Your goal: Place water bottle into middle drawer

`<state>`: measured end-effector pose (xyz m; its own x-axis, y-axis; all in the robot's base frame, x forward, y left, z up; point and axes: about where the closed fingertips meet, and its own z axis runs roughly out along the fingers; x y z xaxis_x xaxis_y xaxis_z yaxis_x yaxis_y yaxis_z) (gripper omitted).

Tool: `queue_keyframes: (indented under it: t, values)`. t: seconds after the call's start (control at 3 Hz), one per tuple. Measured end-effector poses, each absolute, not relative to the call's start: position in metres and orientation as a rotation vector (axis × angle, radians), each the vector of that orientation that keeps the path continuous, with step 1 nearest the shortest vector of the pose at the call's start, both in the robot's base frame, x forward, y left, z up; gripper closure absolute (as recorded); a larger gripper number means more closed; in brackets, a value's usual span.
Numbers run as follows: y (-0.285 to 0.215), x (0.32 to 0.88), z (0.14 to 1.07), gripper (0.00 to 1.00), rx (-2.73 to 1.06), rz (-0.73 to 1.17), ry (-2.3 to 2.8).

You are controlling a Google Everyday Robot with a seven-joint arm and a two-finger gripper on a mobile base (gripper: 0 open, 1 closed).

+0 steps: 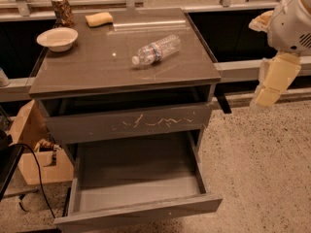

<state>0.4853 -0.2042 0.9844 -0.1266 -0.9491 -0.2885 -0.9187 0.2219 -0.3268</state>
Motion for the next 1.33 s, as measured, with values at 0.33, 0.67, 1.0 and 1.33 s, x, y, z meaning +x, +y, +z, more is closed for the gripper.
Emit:
queue_keyframes:
  t: [0.33,0.67,1.0,1.33]
  values:
    - [-0.195,0.511,0.980,0.00,-1.750,-0.096,2.038]
    - [-0.180,0.542,0.975,0.00,-1.804,-0.124,1.995]
    - [-0.156,0.573,0.969,0.00,-1.886,-0.193,1.923]
    - [-0.136,0.605,0.969,0.00,-1.974,-0.336,1.860]
